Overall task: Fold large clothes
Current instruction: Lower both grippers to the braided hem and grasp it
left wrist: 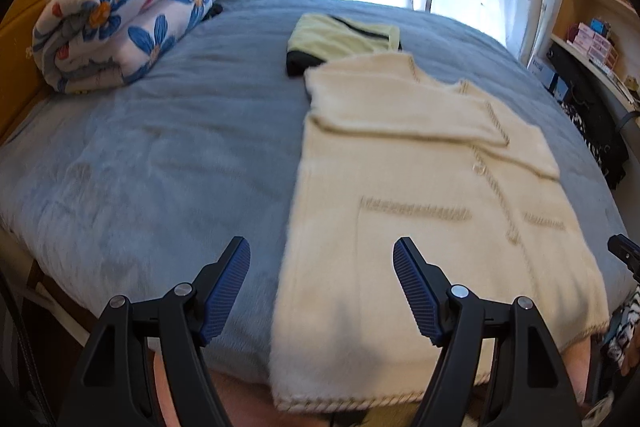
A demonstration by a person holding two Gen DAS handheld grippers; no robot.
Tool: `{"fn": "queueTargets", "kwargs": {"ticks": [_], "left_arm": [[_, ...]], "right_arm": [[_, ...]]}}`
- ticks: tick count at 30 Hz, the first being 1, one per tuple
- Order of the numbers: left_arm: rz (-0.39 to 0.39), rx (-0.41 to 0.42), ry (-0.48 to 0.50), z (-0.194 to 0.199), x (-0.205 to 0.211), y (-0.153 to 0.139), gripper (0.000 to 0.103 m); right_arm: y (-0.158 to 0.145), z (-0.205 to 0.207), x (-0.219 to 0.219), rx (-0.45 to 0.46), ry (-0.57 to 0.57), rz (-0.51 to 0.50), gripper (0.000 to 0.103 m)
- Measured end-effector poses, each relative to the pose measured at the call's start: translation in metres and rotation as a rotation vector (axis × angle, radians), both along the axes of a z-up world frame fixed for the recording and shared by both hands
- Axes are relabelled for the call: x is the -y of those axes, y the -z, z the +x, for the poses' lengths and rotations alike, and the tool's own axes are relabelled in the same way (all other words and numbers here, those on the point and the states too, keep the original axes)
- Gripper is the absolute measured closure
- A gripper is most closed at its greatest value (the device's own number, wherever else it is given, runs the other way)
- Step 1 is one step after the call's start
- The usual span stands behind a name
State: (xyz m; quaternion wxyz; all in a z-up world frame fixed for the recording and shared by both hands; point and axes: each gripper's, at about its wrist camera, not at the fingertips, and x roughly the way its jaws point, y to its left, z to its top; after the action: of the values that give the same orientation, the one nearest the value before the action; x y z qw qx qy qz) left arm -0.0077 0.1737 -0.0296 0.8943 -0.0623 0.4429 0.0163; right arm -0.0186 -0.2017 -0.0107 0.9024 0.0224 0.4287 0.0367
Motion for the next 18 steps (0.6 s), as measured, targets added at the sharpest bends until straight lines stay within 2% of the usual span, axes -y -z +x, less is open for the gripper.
{"fn": "queueTargets", "kwargs": {"ticks": [4, 7, 14, 18], "left_arm": [[-0.050, -0.071, 0.032, -0.009, -0.011, 0.028, 0.030], [-0.084, -0.127, 0.051, -0.012, -0.016, 0.052, 0.030], [-0.119, -0.269, 0.107, -0.001, -0.022, 0.099, 0.030], [-0.186, -0.271, 0.125, -0.001, -0.031, 0.103, 0.030]], "right_arm": [[0.014, -0.017, 0.020, -0.016, 0.004, -0.015, 0.057], [0.027, -0.025, 0.047, -0.056, 0.038, 0.014, 0.057], [0.065, -0.037, 0.119, -0.165, 0.131, 0.158, 0.057], [0.084, -0.039, 0.147, -0.207, 0.162, 0.290, 0.057]]}}
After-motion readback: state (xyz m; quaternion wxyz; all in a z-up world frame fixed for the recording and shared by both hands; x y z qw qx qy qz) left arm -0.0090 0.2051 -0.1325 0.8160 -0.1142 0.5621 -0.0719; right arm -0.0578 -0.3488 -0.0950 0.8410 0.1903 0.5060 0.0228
